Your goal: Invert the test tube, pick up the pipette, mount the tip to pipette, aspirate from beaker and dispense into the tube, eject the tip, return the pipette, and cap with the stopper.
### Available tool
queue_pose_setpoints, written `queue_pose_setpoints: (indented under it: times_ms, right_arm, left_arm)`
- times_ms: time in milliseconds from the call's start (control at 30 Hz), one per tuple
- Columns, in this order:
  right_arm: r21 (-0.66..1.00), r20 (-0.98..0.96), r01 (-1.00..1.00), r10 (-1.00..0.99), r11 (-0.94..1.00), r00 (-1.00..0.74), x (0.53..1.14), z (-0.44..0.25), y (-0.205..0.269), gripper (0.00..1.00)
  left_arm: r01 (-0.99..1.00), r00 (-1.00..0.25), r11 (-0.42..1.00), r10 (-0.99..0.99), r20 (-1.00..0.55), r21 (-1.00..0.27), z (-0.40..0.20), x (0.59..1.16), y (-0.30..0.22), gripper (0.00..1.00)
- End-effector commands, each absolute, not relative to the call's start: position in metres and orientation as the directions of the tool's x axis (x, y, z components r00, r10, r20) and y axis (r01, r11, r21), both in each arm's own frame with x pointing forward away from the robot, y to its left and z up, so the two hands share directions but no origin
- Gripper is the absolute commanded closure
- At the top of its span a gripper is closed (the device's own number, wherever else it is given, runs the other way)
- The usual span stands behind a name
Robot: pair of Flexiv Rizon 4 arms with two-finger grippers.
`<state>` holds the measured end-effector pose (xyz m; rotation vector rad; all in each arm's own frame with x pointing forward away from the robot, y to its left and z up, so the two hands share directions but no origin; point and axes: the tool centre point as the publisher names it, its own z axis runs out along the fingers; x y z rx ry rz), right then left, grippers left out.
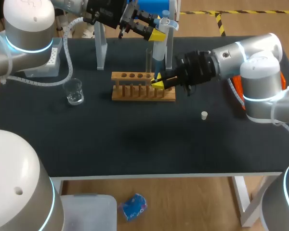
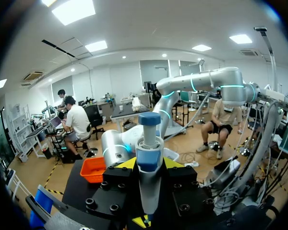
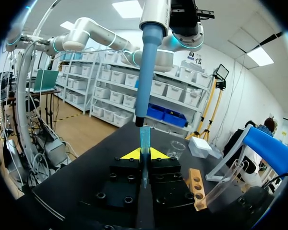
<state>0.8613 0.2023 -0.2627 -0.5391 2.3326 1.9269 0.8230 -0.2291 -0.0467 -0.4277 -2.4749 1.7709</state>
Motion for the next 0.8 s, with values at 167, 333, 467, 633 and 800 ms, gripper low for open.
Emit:
queue_pose_setpoints:
  times_ms: [167,333,467,633,800]
  right_arm:
    - [0.938,-0.275,-0.313,-0.231,0.149,-0.933,0.8595,-0.2604,0.2021,1.0]
    - [0.936,-0.278,-0.318,-0.24,0.149,-0.93,0.8572,-0.2609,0.2027,1.0]
    - [0.936,-0.278,-0.319,-0.243,0.15,-0.929,0.8558,-0.2622,0.2032,1.0]
    - [0.939,-0.273,-0.313,-0.244,0.145,-0.931,0.8542,-0.2626,0.2033,1.0]
    - [0.948,-0.255,-0.291,-0.24,0.128,-0.937,0.8526,-0.2621,0.2032,1.0]
  left_arm:
    - [0.185,-0.959,0.301,0.265,-0.104,-0.936,-0.0459,0.823,-0.2281,1.0]
    - [0.185,-0.959,0.301,0.265,-0.104,-0.936,-0.0459,0.823,-0.2281,1.0]
    - [0.185,-0.959,0.301,0.265,-0.104,-0.936,-0.0459,0.823,-0.2281,1.0]
    - [0.185,-0.959,0.301,0.265,-0.104,-0.936,-0.0459,0.823,-0.2281,1.0]
    - [0.185,-0.959,0.301,0.265,-0.104,-0.936,-0.0459,0.823,-0.2281,1.0]
